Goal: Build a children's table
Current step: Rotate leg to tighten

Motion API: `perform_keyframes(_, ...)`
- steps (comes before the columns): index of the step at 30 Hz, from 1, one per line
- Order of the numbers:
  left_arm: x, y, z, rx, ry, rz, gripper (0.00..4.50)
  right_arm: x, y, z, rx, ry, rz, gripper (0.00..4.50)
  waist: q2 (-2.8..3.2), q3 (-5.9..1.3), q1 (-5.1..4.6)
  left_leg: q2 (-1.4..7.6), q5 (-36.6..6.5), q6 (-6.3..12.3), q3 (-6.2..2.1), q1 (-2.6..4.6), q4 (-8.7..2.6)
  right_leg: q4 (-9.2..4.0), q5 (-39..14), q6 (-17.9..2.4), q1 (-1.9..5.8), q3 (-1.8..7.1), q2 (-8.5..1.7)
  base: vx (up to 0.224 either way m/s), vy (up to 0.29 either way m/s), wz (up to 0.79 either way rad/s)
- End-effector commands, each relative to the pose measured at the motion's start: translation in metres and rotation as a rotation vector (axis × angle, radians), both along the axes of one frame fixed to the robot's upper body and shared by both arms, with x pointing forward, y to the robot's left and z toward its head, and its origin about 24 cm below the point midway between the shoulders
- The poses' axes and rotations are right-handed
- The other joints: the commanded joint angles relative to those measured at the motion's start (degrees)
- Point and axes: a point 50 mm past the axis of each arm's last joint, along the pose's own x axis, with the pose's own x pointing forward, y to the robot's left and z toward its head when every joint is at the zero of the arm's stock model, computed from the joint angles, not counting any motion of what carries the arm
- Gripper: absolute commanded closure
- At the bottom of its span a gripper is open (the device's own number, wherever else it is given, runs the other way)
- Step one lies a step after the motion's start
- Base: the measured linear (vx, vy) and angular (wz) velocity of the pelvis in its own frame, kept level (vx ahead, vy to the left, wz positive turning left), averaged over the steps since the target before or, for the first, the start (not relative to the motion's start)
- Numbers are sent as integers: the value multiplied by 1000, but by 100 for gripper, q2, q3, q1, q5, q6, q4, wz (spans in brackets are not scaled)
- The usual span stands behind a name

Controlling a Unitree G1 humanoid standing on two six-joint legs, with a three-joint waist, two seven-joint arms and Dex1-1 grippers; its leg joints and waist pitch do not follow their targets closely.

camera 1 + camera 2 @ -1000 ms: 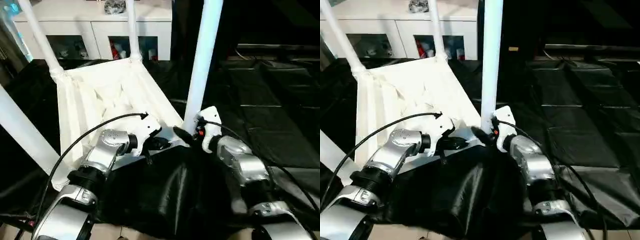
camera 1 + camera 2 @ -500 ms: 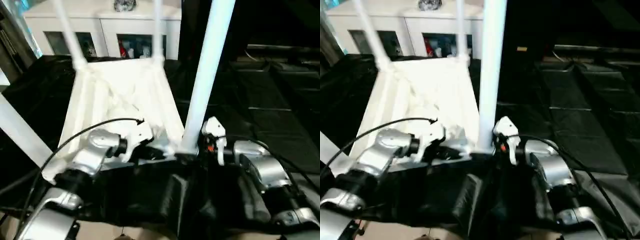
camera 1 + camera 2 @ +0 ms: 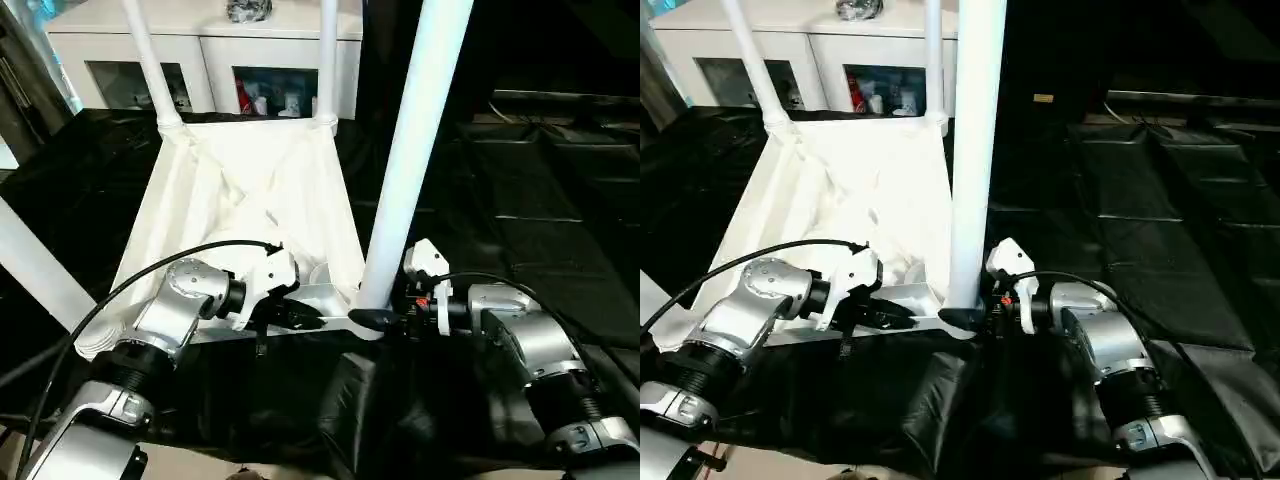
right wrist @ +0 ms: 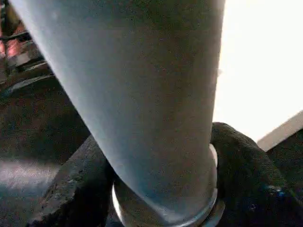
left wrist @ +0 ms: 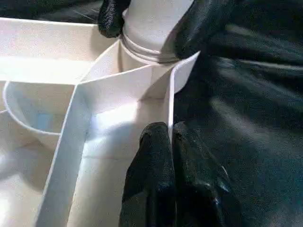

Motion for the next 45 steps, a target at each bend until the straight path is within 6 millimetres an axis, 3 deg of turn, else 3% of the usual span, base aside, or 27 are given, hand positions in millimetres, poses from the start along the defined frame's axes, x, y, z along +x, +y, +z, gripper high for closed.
perform_keyframes(1, 17, -19, 18, -73, -101, 103, 450, -7, 29, -18, 2, 76, 8, 186, -69, -281, -16, 179, -1607, 189, -22, 55, -393, -503, -2269, -1026, 230, 241, -374, 0, 0, 0)
perform_keyframes(3, 22, -26, 20, -85, -126, 156, 450, -1, 34, -25, -25, 88, -117, 188, -97, -280, -35, 179, -1761, 113, -44, 59, -411, -530, -2539, -907, 236, 231, -375, 0, 0, 0)
perform_keyframes(4, 24, -29, 21, -88, -133, 174, 450, 1, 36, -28, -33, 89, -162, 190, -79, -258, -51, 166, -1900, 66, -49, 80, -416, -558, -2784, -839, 195, 233, -379, 0, 0, 0)
perform_keyframes(6, 26, -31, 21, -91, -138, 190, 450, 3, 38, -30, -40, 90, -201, 192, -95, -263, -92, 156, -2014, -4, -87, 72, -429, -600, -3118, -640, 219, 207, -393, 0, 0, 0)
perform_keyframes(9, 30, -46, 23, -105, -160, 243, 450, 9, 53, -35, -39, 95, -334, 193, -77, -255, -142, 157, -2072, -3, -78, 79, -430, -609, -3021, -668, 171, 225, -382, 0, 0, 0)
perform_keyframes(12, 30, -58, 23, -116, -175, 268, 450, 15, 69, -33, -40, 73, -441, 193, -76, -269, -185, 145, -2076, -21, -86, 77, -431, -599, -2960, -701, 179, 223, -383, 0, 0, 0)
perform_keyframes(13, 28, -60, 22, -123, -173, 259, 450, 15, 74, -30, -26, 42, -415, 193, -72, -272, -178, 145, -2083, -8, -90, 80, -433, -600, -2956, -694, 189, 215, -379, 0, 0, 0)
perform_keyframes(14, 25, -60, 22, -134, -168, 234, 450, 13, 77, -28, 2, 41, -363, 193, -116, -278, -162, 150, -2083, 47, -71, 87, -422, -607, -2896, -688, 176, 228, -381, 0, 0, 0)
perform_keyframes(15, 25, -60, 22, -135, -168, 232, 450, 12, 78, -28, 5, 42, -356, 193, -104, -277, -151, 150, -2065, 74, -70, 87, -421, -600, -2844, -704, 178, 236, -382, 0, 0, 0)
perform_keyframes(16, 23, -60, 22, -140, -165, 217, 450, 10, 79, -27, 22, 44, -323, 137, -98, -281, -147, 155, -1959, 115, -66, 58, -433, -576, -2652, -744, 206, 245, -372, 0, 0, 0)
perform_keyframes(20, 18, -55, 20, -151, -153, 171, 450, 8, 74, -24, 65, 55, -268, 137, -101, -300, -134, 172, -1703, 197, -60, 8, -433, -491, -2058, -922, 263, 254, -371, 0, 0, 0)
perform_keyframes(21, 13, -48, 19, -151, -139, 133, 450, 7, 66, -21, 67, 44, -211, 92, -83, -316, -124, 172, -1670, 238, -40, 37, -409, -480, -1854, -1014, 264, 260, -364, 0, 0, 0)
perform_keyframes(23, 11, -46, 18, -149, -133, 116, 450, 6, 63, -20, 63, 38, -185, 88, -88, -309, -132, 168, -1572, 279, -33, 18, -414, -465, -1687, -1098, 275, 259, -361, 0, 0, 0)
perform_keyframes(24, 8, -43, 17, -142, -124, 91, 450, 6, 57, -18, 58, 31, -159, 88, -44, -313, -124, 166, -1514, 280, -37, 20, -412, -462, -1700, -1102, 283, 253, -369, 0, 0, 0)
perform_keyframes(25, 6, -40, 16, -136, -114, 69, 450, 5, 51, -16, 52, 22, -126, 88, -62, -316, -130, 172, -1507, 284, -36, 21, -412, -467, -1685, -1104, 290, 250, -366, 0, 0, 0)
perform_keyframes(26, 5, -38, 16, -134, -110, 61, 450, 5, 49, -15, 49, 19, -114, 88, -37, -325, -124, 175, -1488, 289, -30, 42, -403, -466, -1600, -1133, 289, 253, -356, 0, 0, 0)
perform_keyframes(29, 2, -33, 15, -122, -96, 24, 450, 2, 40, -11, 42, 9, -52, 88, -37, -331, -113, 187, -1370, 336, -22, 35, -394, -420, -1246, -1279, 301, 250, -341, 0, 0, 0)
perform_keyframes(30, 0, -29, 14, -115, -85, -1, 450, 0, 33, -9, 36, 8, -14, 88, -3, -331, -113, 188, -1353, 338, -20, 33, -393, -408, -1186, -1304, 299, 251, -335, 0, 0, 0)
perform_keyframes(35, -3, -22, 14, -90, -55, -52, 450, -5, 21, -6, 31, 28, 66, 88, -10, -339, -30, 204, -1270, 391, -1, 37, -370, -384, -986, -1416, 311, 239, -337, 0, 0, 0)
perform_keyframes(38, -5, -17, 14, -74, -32, -85, 450, -9, 16, -4, 45, 52, 117, 114, 23, -333, 7, 210, -1389, 335, -8, 50, -382, -398, -1184, -1374, 303, 240, -338, 0, 0, 0)
perform_keyframes(45, -11, -14, 13, -61, 20, -147, 450, -15, 16, -2, 48, 88, 172, 167, 28, -340, 14, 204, -1340, 264, -11, 43, -380, -381, -1001, -1398, 310, 240, -328, 0, 0, 0)
